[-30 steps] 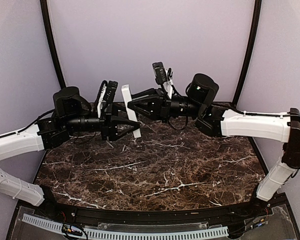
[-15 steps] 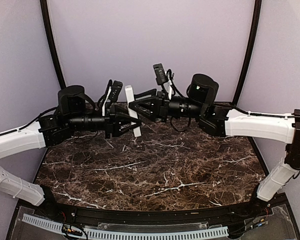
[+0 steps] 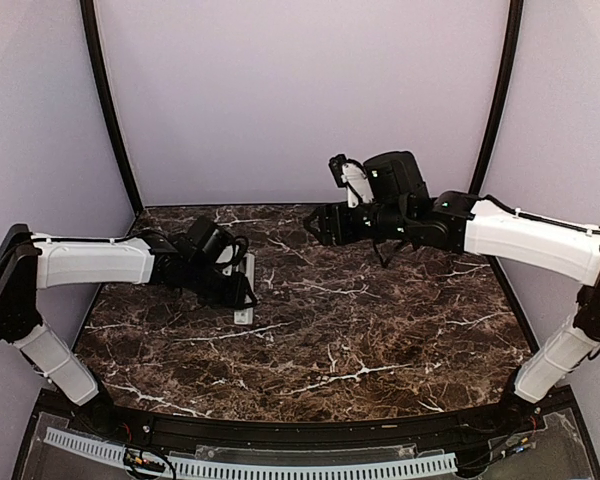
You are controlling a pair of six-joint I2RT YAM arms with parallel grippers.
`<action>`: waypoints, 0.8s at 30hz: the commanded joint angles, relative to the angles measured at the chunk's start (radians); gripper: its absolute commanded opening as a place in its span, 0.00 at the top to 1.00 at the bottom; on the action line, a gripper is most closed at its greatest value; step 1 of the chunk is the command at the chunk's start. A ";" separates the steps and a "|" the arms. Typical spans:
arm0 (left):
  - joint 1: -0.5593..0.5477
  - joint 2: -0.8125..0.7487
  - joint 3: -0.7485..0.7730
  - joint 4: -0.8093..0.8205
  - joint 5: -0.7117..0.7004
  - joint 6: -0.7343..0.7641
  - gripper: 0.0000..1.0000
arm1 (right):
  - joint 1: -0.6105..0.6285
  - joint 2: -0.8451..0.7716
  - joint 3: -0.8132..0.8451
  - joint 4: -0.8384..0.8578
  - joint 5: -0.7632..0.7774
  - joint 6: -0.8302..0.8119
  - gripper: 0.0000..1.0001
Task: Load the batteries into the remote control
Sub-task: Pass from the right arm to the left, then place the remote control at the center of the board.
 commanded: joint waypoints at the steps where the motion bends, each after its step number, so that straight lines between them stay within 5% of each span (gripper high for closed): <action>1: 0.000 0.027 0.025 -0.177 -0.077 -0.092 0.86 | -0.001 0.029 0.014 -0.145 0.092 0.011 0.23; 9: 0.005 0.260 0.181 -0.491 -0.104 -0.144 0.83 | -0.001 0.061 0.013 -0.174 0.094 0.003 0.23; 14: 0.005 0.319 0.209 -0.506 -0.056 -0.154 0.74 | -0.001 0.066 0.008 -0.186 0.109 -0.017 0.23; 17: 0.005 0.334 0.215 -0.506 -0.053 -0.168 0.55 | -0.001 0.073 0.008 -0.206 0.117 -0.028 0.23; 20: 0.005 0.342 0.217 -0.498 -0.037 -0.173 0.18 | -0.001 0.077 0.005 -0.214 0.122 -0.035 0.23; 22: 0.005 0.341 0.217 -0.492 -0.018 -0.171 0.05 | -0.001 0.075 0.005 -0.216 0.122 -0.039 0.23; 24: 0.005 0.332 0.228 -0.504 -0.020 -0.173 0.01 | -0.001 0.073 0.005 -0.217 0.124 -0.040 0.23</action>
